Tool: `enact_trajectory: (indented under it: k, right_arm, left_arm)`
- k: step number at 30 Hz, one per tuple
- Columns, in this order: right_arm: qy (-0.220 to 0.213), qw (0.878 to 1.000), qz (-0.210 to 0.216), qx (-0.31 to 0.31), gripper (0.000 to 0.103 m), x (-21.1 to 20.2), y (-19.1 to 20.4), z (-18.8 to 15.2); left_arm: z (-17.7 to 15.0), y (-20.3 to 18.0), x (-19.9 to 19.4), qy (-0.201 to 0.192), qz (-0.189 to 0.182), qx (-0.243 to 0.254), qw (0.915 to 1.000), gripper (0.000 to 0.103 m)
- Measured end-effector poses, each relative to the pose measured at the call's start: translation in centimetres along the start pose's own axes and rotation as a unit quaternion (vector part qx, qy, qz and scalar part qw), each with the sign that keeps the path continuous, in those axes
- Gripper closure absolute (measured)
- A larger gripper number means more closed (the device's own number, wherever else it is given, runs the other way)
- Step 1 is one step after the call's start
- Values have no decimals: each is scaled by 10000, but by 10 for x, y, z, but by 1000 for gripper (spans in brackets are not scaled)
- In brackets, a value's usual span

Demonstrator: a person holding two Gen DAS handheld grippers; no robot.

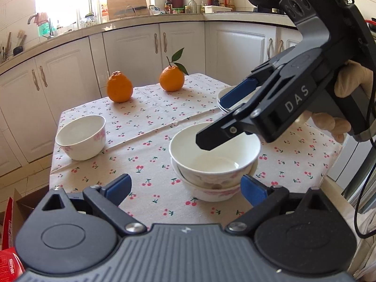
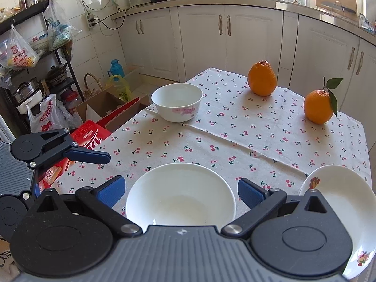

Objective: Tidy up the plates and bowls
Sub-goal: 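Move the right gripper to the last white bowl on the table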

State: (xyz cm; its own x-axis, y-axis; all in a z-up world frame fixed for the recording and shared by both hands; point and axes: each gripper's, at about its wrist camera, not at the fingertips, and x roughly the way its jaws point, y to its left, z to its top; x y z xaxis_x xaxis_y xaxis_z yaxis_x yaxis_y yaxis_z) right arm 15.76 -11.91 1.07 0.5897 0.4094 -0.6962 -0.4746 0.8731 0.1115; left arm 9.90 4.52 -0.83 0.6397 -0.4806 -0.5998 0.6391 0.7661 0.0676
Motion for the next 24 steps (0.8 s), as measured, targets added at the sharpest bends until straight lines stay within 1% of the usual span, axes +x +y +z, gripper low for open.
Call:
enact_trajectory:
  k: [6, 10, 16, 19, 24]
  right_arm:
    - [34, 9995, 61, -301, 0, 4, 14, 21]
    - [25, 9986, 70, -526, 0, 11, 24, 40]
    - [-2, 9974, 60, -721, 0, 29, 32, 69]
    - [19, 9978, 138, -642, 0, 41, 30, 83]
    - [126, 9971, 40, -743, 0, 64, 29, 104]
  left_arm:
    - [-4, 29, -5, -129, 436, -185, 9988, 4]
    - [-5, 51, -3, -229, 630, -340, 9972, 4]
    - [-3, 77, 3, -408, 764, -424, 9953, 4]
    - [0, 89, 9, -473, 788, -446, 9948, 4]
    - [3, 107, 23, -533, 809, -463, 9942, 4]
